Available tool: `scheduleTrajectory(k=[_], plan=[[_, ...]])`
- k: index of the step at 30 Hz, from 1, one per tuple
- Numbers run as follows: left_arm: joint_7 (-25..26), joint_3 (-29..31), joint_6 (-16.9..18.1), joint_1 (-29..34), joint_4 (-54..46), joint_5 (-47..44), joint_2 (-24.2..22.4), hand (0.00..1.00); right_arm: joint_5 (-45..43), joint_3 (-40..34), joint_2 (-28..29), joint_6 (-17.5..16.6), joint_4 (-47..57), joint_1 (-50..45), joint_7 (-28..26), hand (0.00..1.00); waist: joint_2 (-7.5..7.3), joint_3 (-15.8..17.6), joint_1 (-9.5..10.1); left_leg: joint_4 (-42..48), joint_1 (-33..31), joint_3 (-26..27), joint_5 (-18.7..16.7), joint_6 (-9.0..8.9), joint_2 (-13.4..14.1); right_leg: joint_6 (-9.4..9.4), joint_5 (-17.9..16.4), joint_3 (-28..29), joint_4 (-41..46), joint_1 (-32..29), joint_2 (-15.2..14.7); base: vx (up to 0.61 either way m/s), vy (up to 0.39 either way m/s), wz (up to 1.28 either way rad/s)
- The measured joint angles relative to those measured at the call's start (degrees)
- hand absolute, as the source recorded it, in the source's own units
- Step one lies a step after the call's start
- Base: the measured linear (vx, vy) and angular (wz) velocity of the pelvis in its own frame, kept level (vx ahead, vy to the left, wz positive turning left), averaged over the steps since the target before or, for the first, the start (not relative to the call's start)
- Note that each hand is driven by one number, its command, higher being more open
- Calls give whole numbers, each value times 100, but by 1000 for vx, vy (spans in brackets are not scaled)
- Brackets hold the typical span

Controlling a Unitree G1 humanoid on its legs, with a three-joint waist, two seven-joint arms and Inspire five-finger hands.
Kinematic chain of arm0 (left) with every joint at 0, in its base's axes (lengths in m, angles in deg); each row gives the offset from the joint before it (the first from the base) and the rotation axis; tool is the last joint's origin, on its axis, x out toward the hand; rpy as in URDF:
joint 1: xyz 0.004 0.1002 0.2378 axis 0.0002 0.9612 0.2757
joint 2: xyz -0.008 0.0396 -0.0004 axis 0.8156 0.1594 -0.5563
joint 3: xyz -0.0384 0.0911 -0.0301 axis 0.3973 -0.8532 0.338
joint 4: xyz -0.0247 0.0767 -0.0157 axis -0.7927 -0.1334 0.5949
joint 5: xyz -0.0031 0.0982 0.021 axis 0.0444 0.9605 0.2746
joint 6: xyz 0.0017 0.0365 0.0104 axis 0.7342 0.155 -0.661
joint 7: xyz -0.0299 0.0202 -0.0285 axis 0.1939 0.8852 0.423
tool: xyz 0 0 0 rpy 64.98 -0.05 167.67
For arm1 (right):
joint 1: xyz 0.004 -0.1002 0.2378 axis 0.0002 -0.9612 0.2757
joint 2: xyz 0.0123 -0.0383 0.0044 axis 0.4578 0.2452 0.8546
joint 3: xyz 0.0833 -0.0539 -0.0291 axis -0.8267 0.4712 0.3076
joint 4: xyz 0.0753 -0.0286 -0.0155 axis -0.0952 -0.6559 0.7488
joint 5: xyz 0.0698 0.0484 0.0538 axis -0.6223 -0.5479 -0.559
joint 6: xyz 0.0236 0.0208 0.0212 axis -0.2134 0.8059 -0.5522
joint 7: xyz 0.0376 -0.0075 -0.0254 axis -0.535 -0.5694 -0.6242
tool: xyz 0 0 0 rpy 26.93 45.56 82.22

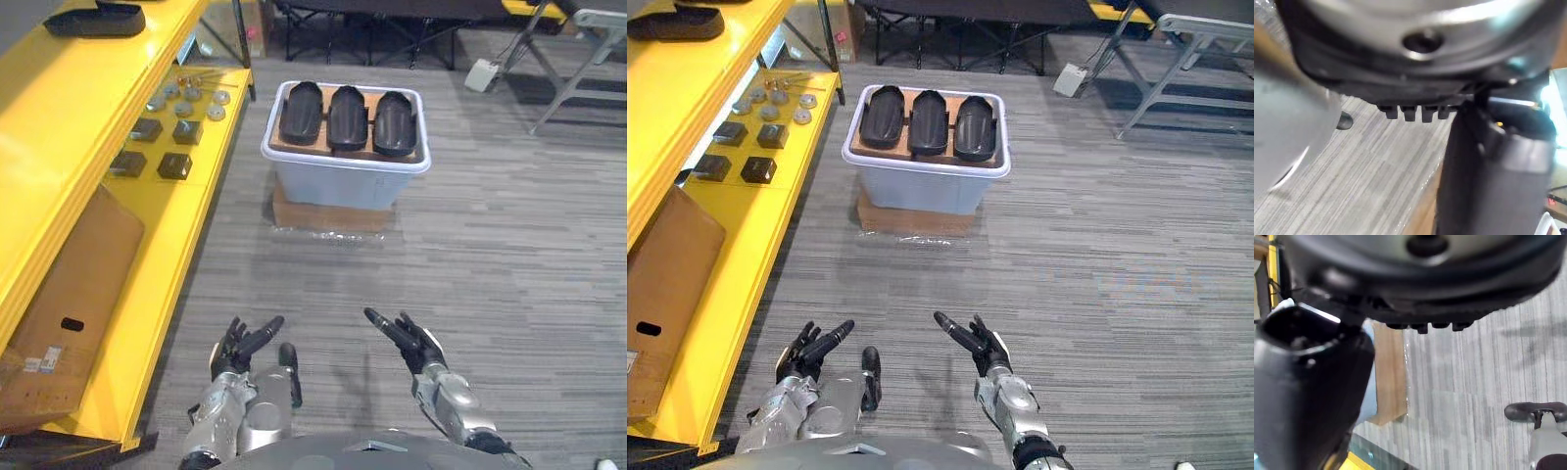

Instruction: Walk over and take three plastic housings, then place them on the shelf

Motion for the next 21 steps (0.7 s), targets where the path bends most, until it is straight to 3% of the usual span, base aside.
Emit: scheduleTrajectory(k=[2,3,4,5,6,7,8,10,11,12,13,14,15,16,18,19,21], plan=[[-26,78,56,94,-8,3,-6,100,-54,10,30,-13,-50,-64,-40,100,-1,-4,30,-215,338,77,-103,102,-143,249,39,117,985,-267,-315,253,125,-10],[-77,70,88,149,-11,3,28,100,-106,12,97,-84,-57,-111,-18,100,-84,-43,18,-397,521,90,-133,123,-268,607,213,252,2080,-777,-680,219,78,7],[-75,42,115,182,-16,46,115,100,-93,16,163,-121,-75,-195,12,100,-151,-32,-17,-571,734,74,-160,144,-376,706,620,268,2985,-1184,-997,273,63,10],[-71,39,130,204,-21,150,109,100,-92,15,212,-143,-124,-221,12,100,-169,-29,-34,-597,818,47,-193,177,-390,580,648,239,3333,-1334,-1110,293,25,5],[-66,23,137,241,-20,233,178,100,-79,21,286,-155,-229,-260,9,100,-171,-24,-67,-589,976,-5,-293,173,-338,256,158,119,3718,-1588,-1178,301,-18,10],[-64,-69,138,232,-23,213,247,100,-18,31,305,-171,-225,-347,13,100,-100,0,-117,-586,1132,-77,-377,144,-224,48,-303,-168,3594,-1735,-1132,243,-34,11],[-67,-96,139,221,-25,204,277,100,25,57,301,-170,-225,-380,19,100,-48,-7,-136,-563,1173,-114,-420,127,-141,26,-415,-276,3367,-1816,-1059,237,-60,19],[-68,-183,140,88,-27,158,368,100,25,124,227,-179,-133,-413,19,100,67,-14,-194,-405,1233,-264,-540,48,157,46,-426,-219,2108,-2110,-677,238,-116,33],[-66,-186,150,-6,-27,93,412,100,25,119,231,-183,-116,-409,29,100,101,4,-238,-221,1213,-386,-626,-60,298,190,-290,27,1492,-2262,-527,258,-208,44],[-66,-188,152,-22,-27,53,436,100,24,119,231,-187,-114,-405,29,100,93,2,-250,-116,1214,-450,-682,-113,365,187,-171,150,1249,-2323,-487,272,-278,51],[-75,-194,156,-98,-27,-57,479,100,26,120,238,-193,-106,-423,31,100,44,-25,-273,85,1220,-585,-829,-269,452,152,215,367,841,-2385,-461,323,-399,52],[-101,-192,159,-109,-28,-82,534,100,27,122,270,-195,-108,-462,42,100,-63,-81,-269,257,1221,-746,-1002,-478,492,87,750,529,473,-2391,-434,265,-386,56],[-141,-191,165,-100,-30,-86,581,100,26,124,305,-195,-110,-497,52,100,-164,-136,-267,331,1223,-802,-1091,-574,481,55,1008,592,389,-2391,-448,276,-475,59],[-216,-164,168,-73,22,-84,710,100,23,123,383,-197,-117,-574,90,100,-420,-277,-257,486,1236,-932,-1262,-769,424,32,1183,623,391,-2395,-470,232,-387,39],[-241,-189,150,47,76,-96,365,100,21,121,168,-194,-155,-493,200,100,108,-387,-260,507,1307,-1054,-1425,-986,920,-144,841,413,666,-2451,-87,232,-346,-1],[-239,-214,138,101,92,-159,160,100,22,118,45,-181,-155,-395,253,100,270,-417,-274,389,1322,-1029,-1462,-1080,1097,-239,652,410,825,-2571,83,222,-261,-28],[-243,-368,133,100,112,-318,-69,100,29,99,-64,-77,-170,-300,264,100,432,-469,-277,520,1276,-1029,-1204,-1042,1185,-352,452,416,960,-2700,206,279,-222,-21]])
